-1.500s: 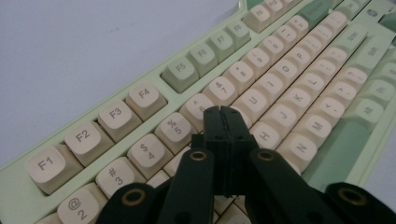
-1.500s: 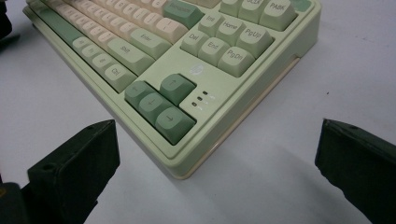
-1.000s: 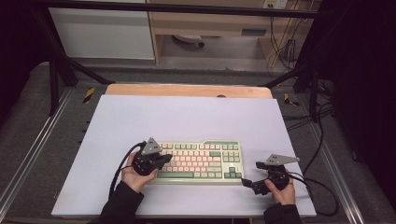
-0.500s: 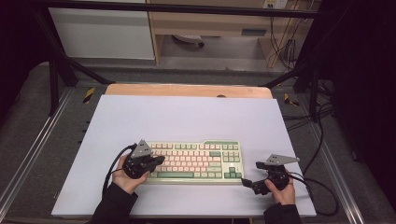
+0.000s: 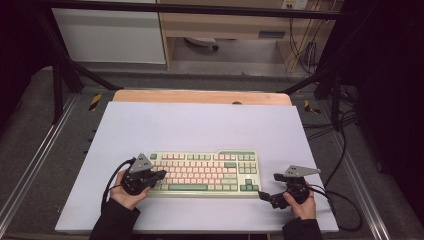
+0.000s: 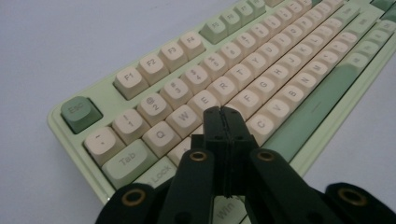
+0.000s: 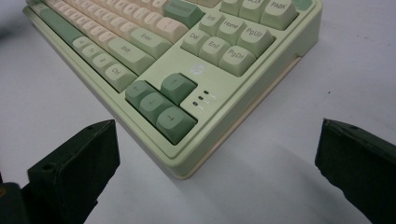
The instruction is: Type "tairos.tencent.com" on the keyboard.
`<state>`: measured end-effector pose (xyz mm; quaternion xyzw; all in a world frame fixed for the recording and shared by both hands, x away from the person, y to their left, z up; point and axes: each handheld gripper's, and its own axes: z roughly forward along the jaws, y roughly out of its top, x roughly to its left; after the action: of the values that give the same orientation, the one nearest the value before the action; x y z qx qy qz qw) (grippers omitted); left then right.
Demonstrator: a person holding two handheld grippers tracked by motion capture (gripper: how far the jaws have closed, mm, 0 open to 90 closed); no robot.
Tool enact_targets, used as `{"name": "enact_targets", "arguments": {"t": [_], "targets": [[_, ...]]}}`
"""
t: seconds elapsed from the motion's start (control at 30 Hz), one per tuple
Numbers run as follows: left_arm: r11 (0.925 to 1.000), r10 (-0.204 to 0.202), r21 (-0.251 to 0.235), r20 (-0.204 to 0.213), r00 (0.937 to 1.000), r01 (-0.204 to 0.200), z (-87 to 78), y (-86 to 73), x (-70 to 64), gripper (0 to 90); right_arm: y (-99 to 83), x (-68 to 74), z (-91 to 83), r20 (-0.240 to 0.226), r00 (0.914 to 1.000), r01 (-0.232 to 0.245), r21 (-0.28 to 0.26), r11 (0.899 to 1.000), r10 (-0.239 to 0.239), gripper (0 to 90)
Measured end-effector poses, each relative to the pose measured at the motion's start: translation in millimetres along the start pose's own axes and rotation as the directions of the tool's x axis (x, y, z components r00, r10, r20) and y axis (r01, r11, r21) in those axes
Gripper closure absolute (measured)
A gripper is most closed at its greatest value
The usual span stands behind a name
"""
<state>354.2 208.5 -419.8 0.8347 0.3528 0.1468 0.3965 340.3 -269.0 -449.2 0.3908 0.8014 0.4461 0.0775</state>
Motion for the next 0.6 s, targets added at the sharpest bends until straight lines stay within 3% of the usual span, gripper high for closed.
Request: {"name": "enact_targets", "arguments": {"t": [0.2, 0.6], "targets": [[0.9999, -0.015, 0.004, -0.012, 0.9998, 0.016, 1.1, -4.3, 6.9, 90.0, 0.0, 0.0, -0.2, 0.000, 1.0000, 0.001, 0.000, 1.000, -0.001, 0.4], [1.0000, -0.008, 0.004, -0.019, 0.9998, 0.008, 4.6, -7.5, 8.8, 90.0, 0.0, 0.3, 0.6, -0.002, 1.0000, -0.001, 0.005, 1.000, 0.001, 0.4]]}}
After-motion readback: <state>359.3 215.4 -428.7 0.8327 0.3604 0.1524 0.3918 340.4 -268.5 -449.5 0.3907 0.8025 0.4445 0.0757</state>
